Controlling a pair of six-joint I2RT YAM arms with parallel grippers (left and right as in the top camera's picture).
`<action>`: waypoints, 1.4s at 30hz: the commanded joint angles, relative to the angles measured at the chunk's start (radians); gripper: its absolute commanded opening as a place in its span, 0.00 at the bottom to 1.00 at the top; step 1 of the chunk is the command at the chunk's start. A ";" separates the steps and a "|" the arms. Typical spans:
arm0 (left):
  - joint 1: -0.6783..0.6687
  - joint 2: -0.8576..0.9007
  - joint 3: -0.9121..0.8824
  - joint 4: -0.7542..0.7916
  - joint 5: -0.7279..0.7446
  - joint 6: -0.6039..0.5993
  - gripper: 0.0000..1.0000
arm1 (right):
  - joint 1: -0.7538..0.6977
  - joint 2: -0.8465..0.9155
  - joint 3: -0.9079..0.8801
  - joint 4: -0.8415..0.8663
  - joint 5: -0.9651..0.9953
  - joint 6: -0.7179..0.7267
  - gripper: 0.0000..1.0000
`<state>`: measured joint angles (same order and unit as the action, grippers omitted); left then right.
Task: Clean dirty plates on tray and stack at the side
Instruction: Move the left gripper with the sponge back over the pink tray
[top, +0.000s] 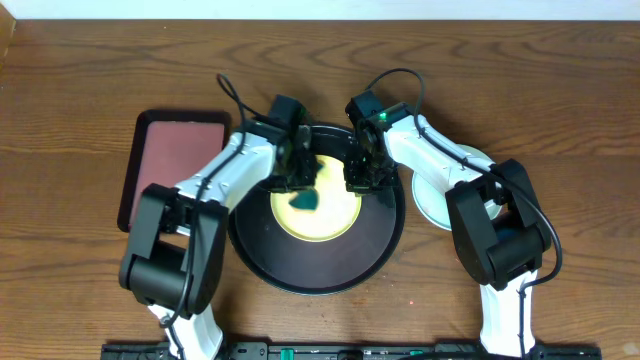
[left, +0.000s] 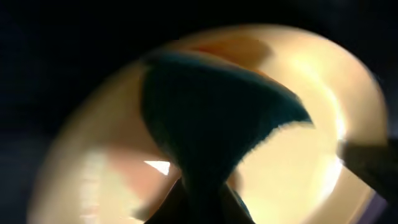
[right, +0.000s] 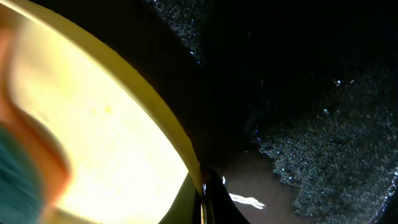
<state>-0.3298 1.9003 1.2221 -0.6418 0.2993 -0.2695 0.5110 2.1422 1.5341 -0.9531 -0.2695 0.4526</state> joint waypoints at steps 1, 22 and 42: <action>0.072 0.001 0.032 -0.009 -0.246 -0.024 0.07 | 0.014 -0.010 -0.012 0.003 0.032 0.019 0.01; 0.382 -0.219 0.201 -0.349 -0.270 0.015 0.07 | 0.014 -0.020 -0.010 0.004 0.026 0.000 0.01; 0.384 -0.171 0.192 -0.352 -0.239 0.014 0.07 | 0.155 -0.424 -0.010 -0.038 0.583 -0.050 0.01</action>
<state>0.0517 1.7245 1.4151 -0.9894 0.0532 -0.2646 0.6350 1.7397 1.5173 -0.9787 0.1711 0.4145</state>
